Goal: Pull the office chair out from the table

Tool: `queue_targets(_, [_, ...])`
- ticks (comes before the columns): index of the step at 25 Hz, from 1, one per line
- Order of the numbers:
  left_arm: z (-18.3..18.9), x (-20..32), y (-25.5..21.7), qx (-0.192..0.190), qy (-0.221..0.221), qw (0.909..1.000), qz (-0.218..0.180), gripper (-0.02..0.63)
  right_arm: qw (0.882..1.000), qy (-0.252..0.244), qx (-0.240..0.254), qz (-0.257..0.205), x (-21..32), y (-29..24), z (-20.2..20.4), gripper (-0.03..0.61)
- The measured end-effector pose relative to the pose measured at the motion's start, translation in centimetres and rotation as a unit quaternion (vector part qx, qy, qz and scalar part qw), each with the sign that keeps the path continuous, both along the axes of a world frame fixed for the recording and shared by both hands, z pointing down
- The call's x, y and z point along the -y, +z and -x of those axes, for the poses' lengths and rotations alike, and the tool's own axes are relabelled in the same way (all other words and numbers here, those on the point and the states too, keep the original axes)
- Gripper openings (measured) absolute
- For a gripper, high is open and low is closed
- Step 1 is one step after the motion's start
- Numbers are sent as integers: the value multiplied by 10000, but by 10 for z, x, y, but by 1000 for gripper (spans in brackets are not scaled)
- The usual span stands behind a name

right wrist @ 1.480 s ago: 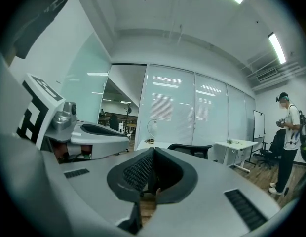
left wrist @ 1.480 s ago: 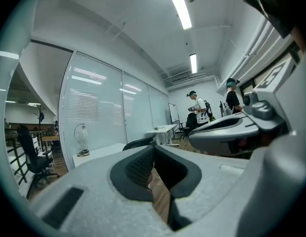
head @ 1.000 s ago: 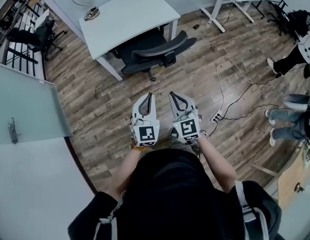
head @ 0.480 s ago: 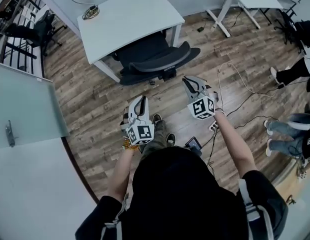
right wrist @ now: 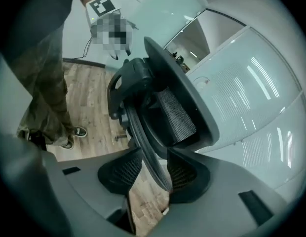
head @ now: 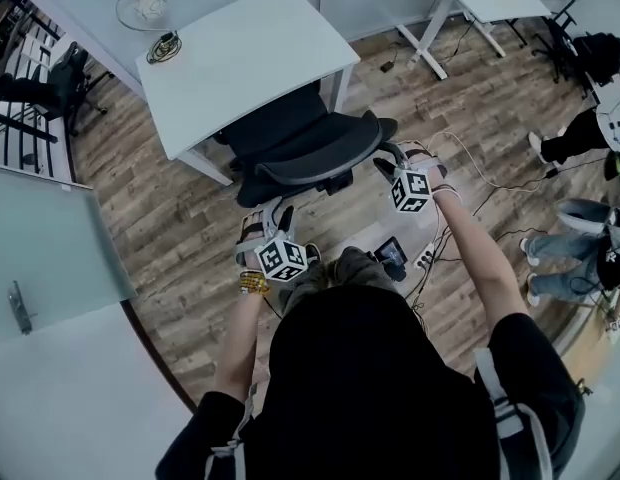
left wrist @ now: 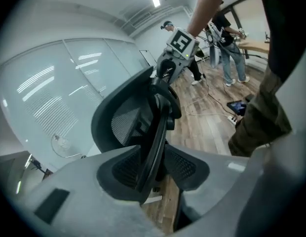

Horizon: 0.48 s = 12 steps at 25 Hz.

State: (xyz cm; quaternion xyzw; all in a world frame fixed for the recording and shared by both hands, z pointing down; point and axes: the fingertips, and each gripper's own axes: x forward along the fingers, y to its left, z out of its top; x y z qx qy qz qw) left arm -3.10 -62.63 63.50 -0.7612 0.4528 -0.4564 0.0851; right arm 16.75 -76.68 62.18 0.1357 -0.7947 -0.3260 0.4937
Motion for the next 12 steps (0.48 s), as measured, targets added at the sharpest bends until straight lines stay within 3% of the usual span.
queue_targets(3, [0, 9, 24, 356, 77, 9982, 472, 186, 9981, -382, -484, -8, 12, 24, -4, 156])
queue_targets(6, [-3, 16, 39, 480, -21, 9958, 778, 187, 9954, -639, -705, 135, 21, 47, -10, 166])
queue_targets(12, [-8, 29, 56, 746, -224, 9916, 1035, 187, 9951, -811, -534, 178, 37, 66, -13, 163])
